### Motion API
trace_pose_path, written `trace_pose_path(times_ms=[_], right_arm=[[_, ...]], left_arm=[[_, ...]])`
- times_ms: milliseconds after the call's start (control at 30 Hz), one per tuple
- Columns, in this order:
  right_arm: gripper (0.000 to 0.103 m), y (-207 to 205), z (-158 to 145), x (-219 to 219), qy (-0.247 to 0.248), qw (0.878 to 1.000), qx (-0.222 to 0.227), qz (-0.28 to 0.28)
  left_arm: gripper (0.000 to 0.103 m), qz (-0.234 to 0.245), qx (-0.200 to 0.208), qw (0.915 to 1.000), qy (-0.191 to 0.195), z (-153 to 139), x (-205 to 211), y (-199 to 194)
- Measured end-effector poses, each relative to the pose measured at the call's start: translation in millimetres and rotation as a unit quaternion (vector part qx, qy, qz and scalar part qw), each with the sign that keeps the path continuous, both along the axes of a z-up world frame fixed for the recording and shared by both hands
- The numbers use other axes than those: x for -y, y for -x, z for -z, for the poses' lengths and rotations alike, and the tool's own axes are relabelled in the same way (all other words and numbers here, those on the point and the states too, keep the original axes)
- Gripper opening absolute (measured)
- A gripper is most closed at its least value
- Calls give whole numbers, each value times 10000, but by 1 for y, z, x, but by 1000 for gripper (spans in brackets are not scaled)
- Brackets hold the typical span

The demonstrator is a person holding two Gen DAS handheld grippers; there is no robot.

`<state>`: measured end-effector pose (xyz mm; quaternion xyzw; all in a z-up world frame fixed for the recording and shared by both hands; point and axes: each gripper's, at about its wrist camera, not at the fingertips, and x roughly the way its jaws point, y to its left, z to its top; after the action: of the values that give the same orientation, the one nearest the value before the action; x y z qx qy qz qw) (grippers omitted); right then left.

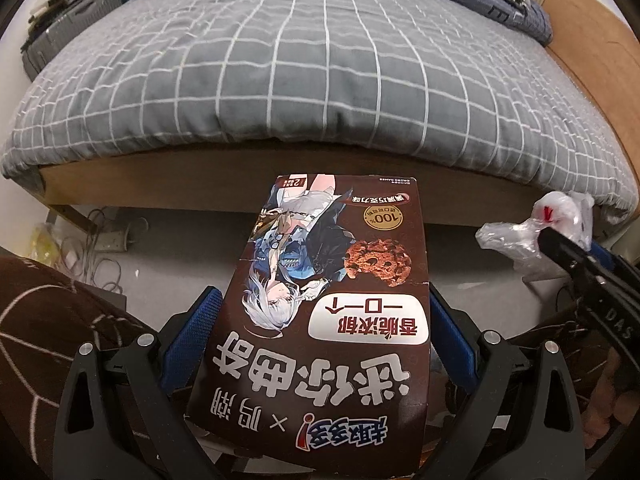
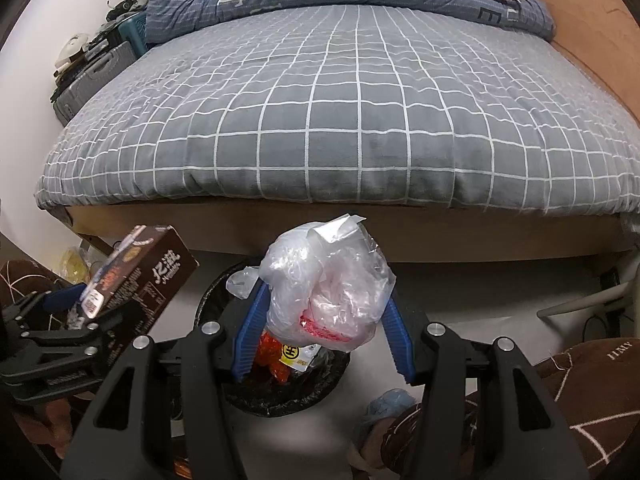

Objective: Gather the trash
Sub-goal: 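Lift the brown box and clear bag and carry them down over the bin, then open the left tool over the bin to drop the brown box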

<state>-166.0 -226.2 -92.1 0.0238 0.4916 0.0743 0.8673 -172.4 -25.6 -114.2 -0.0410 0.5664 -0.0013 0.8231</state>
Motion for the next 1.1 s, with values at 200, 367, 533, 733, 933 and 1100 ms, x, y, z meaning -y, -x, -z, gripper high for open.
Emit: trace_pose_path(times_ms=[200, 367, 533, 733, 933, 1100], right_arm=[[52, -6, 3, 10, 88, 9998, -29, 148], [52, -10, 8, 15, 97, 9997, -115, 214], [52, -14, 13, 15, 149, 9994, -193, 233], [52, -18, 15, 15, 127, 9993, -245, 267], [52, -20, 17, 13, 145, 9993, -269, 236], [52, -21, 18, 13, 153, 9992, -282, 225]], left_arm=[[95, 100, -253, 9996, 101, 19, 11, -11], [95, 222, -353, 9990, 177, 29, 23, -18], [96, 293, -396, 9987, 145, 35, 27, -23], [97, 475, -404, 9980, 145, 39, 37, -25], [97, 627, -338, 9974, 134, 35, 43, -22], [97, 573, -331, 9977, 135, 31, 36, -22]])
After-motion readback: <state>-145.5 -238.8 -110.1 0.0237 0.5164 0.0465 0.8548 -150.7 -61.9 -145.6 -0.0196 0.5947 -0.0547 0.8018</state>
